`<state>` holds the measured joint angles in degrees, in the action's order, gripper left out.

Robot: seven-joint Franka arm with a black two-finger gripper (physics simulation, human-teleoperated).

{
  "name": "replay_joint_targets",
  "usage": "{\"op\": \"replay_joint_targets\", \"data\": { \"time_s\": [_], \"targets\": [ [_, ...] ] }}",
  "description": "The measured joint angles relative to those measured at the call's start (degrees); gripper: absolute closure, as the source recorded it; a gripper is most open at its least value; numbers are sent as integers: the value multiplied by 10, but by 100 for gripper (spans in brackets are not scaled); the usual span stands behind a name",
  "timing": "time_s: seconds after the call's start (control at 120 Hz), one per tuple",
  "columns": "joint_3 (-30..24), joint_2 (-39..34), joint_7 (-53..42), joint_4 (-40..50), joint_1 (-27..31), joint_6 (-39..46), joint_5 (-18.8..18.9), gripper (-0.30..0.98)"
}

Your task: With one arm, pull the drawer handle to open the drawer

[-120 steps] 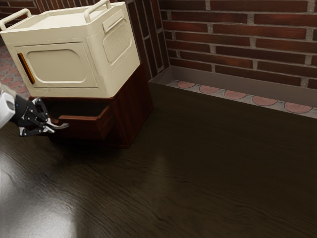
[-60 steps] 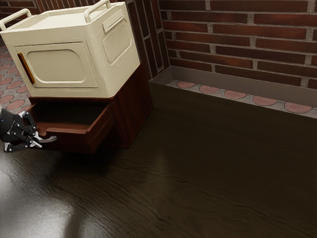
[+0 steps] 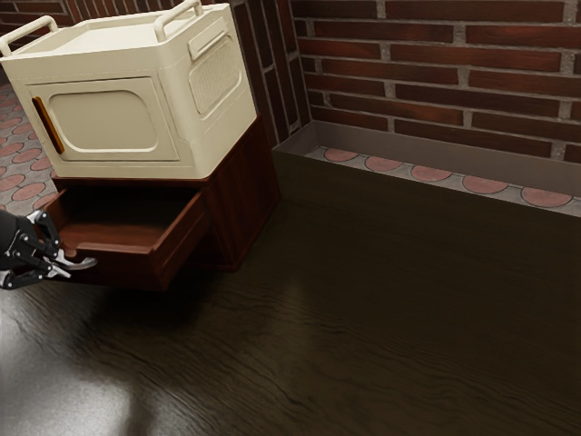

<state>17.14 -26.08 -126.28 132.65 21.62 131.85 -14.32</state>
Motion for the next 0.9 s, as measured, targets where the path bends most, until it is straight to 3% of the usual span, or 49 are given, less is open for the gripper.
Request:
{"op": "replay_joint_targets", "data": {
  "time_s": [0.45, 0.592, 0.717, 0.833, 0.9],
  "targets": [
    [0, -15, 7, 6, 0, -10, 10, 55],
    [1, -49, 10, -2, 2, -29, 18, 51],
    [-21, -44, 25, -91, 3, -103, 55, 48],
    [-61, 28, 57, -205, -4, -199, 100, 43],
    [-71, 79, 83, -278, -37, -258, 128, 38]
  ]
}}
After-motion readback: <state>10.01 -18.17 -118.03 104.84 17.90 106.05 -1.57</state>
